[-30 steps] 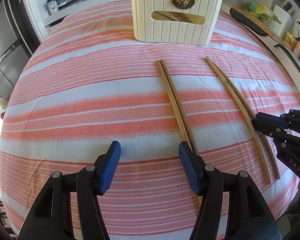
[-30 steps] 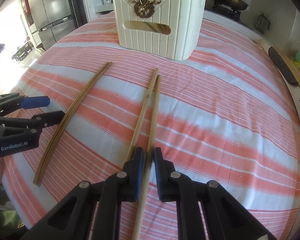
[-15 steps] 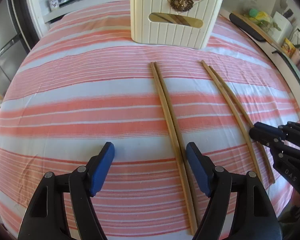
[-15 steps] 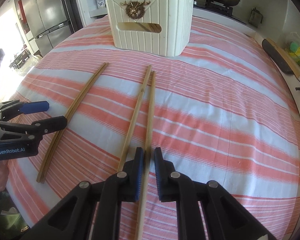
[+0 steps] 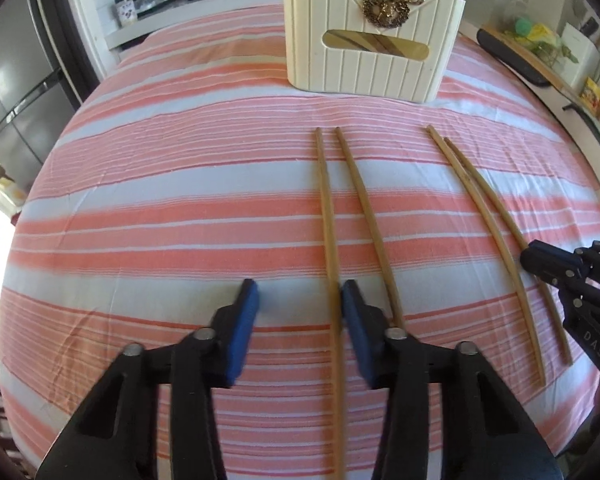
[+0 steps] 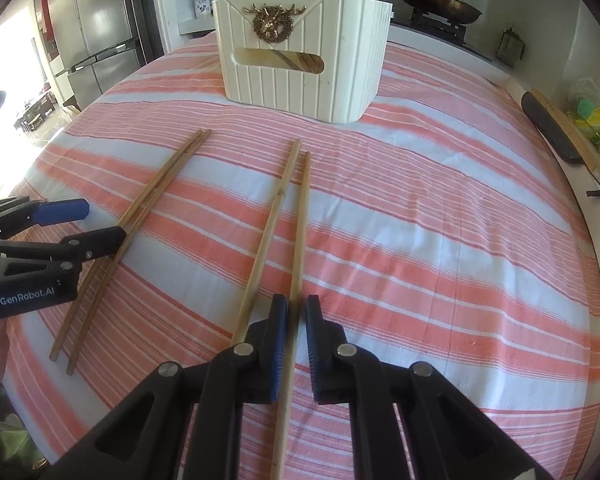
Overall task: Organize utensils
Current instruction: 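Move the left tool to a chopstick while the right tool reaches another chopstick, then close the left tool on a chopstick while the right tool grasps another chopstick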
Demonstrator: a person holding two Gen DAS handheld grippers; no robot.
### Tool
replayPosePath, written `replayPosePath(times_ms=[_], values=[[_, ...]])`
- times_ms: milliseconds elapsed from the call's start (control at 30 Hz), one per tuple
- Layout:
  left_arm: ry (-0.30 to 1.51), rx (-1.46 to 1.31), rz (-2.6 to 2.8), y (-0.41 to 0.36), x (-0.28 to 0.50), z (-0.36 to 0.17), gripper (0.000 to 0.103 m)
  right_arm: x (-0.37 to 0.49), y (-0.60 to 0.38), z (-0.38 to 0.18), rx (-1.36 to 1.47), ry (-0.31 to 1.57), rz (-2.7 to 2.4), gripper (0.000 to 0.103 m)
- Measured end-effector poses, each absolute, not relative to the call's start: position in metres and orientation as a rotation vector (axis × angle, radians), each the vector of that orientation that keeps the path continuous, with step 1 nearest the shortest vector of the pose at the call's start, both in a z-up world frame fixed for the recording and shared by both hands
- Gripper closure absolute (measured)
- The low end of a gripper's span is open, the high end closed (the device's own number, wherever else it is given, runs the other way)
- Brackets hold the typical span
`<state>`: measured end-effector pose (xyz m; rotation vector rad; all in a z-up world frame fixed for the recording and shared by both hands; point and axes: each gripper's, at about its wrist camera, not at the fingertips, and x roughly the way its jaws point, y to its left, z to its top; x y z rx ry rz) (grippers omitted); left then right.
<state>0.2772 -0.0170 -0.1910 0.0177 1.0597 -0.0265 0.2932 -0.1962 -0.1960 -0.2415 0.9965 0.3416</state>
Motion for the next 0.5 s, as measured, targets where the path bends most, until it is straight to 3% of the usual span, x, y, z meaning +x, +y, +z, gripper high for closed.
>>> replayPosePath(times_ms=[33,67,300,333,400,433,500], values=[[1.062,0.027,-0.029,-0.014,0.274,-0.19,0.093,0.292,-0.199,-0.196,-0.243,0.997,0.329,0.097],[1.066,0.03,-0.031,-0.011,0.273,-0.19,0.098,0.29,-0.204,-0.195,-0.238,0.999,0.318,0.097],[1.083,0.011,-0.034,0.033,0.239,-0.189,0.096,0.259,-0.242,-0.192,-0.216,1.055,0.247,0.097],[1.089,0.003,-0.049,0.04,0.235,-0.188,0.092,0.255,-0.247,-0.191,-0.216,1.066,0.238,0.097],[1.099,-0.017,-0.073,0.05,0.231,-0.187,0.064,0.249,-0.255,-0.191,-0.204,1.08,0.23,0.094],[1.093,-0.022,-0.076,0.053,0.23,-0.186,0.042,0.247,-0.259,-0.191,-0.179,1.082,0.231,0.091],[1.075,-0.006,-0.063,0.057,0.232,-0.185,0.036,0.247,-0.264,-0.192,-0.128,1.084,0.249,0.07]])
